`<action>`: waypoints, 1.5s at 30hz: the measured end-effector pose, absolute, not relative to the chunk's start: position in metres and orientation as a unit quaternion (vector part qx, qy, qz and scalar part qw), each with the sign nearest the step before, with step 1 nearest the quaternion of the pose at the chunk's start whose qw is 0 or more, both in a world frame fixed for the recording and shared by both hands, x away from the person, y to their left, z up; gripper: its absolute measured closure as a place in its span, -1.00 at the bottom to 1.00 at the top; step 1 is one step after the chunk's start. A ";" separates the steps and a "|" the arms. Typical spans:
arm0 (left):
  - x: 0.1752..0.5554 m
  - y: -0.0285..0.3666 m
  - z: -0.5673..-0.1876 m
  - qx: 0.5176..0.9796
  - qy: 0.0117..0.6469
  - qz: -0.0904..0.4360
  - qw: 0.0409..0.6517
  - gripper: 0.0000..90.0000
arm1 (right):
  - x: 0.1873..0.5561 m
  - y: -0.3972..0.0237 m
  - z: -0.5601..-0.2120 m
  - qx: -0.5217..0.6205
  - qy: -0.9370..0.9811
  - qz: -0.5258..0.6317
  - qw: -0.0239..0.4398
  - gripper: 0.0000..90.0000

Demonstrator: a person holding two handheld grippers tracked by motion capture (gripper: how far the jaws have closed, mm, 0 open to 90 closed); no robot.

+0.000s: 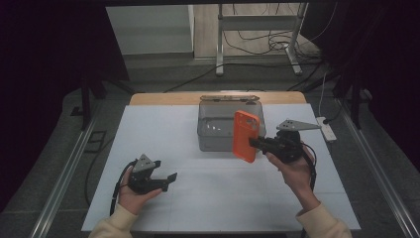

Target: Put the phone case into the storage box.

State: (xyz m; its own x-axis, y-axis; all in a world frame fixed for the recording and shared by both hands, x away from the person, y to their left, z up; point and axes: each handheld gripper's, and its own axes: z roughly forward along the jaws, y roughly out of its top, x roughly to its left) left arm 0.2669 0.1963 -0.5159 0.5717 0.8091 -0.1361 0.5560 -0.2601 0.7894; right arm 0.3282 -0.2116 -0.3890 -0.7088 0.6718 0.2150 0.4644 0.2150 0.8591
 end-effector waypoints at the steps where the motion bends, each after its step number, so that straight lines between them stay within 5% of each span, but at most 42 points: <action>1: 0.267 0.196 -0.516 0.780 0.437 0.150 0.422 -0.57 | 0.329 -0.212 -0.389 0.367 0.772 0.508 0.104 0.77; 45: 0.268 0.196 -0.515 0.783 0.436 0.147 0.419 -0.58 | 0.350 -0.225 -0.376 0.397 0.739 0.530 0.125 0.77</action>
State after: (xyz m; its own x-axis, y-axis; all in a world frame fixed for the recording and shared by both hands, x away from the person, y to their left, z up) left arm 0.2678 0.1962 -0.5145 0.5772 0.8055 -0.1345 0.5581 -0.2689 0.7850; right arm 0.3504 -0.2245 -0.3765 -0.6537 0.7189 0.2365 0.4543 0.1229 0.8823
